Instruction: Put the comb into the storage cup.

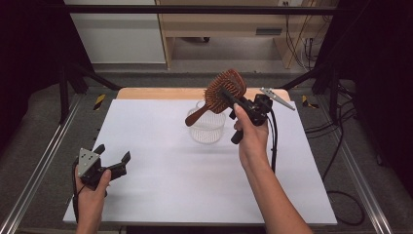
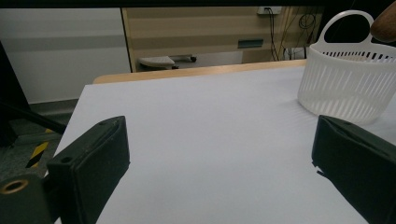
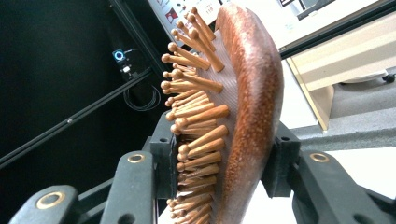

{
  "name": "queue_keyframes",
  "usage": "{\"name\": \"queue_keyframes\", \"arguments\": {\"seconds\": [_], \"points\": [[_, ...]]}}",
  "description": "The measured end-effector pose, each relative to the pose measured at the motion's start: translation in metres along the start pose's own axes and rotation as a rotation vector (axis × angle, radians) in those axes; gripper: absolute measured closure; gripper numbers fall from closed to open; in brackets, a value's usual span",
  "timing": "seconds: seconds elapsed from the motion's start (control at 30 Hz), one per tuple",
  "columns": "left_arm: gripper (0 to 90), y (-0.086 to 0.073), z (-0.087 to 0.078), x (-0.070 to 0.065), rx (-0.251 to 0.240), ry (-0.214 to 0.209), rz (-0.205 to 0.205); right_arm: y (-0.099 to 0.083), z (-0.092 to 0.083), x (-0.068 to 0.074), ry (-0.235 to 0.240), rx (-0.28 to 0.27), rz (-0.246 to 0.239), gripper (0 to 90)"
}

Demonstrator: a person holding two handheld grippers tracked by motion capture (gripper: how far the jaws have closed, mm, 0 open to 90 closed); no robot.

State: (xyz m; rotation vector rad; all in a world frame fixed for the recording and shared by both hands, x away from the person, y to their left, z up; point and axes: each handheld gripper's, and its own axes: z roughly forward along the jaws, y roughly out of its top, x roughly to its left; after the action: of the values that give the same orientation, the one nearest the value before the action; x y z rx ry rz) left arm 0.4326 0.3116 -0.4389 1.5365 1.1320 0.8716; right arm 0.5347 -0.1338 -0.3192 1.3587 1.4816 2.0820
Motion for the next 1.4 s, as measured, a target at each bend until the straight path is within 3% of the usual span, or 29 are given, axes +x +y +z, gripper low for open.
{"name": "queue_keyframes", "arguments": {"seconds": [0.63,1.07,1.2,1.4], "points": [[3.9,-0.001,0.002,-0.002,0.005,0.005,0.032,0.007,0.000,-0.008,-0.043,-0.035,-0.023,56.0],[2.8,-0.001,0.003,-0.003,0.005,-0.003,0.038,0.007,0.002,-0.014,-0.071,-0.040,-0.031,55.9],[2.8,-0.002,0.005,-0.007,0.013,-0.010,0.054,0.006,0.003,-0.015,-0.081,-0.038,-0.050,55.9],[2.8,-0.002,0.006,-0.010,0.013,-0.021,0.066,0.001,0.003,-0.024,-0.090,-0.038,-0.040,55.8]]}}
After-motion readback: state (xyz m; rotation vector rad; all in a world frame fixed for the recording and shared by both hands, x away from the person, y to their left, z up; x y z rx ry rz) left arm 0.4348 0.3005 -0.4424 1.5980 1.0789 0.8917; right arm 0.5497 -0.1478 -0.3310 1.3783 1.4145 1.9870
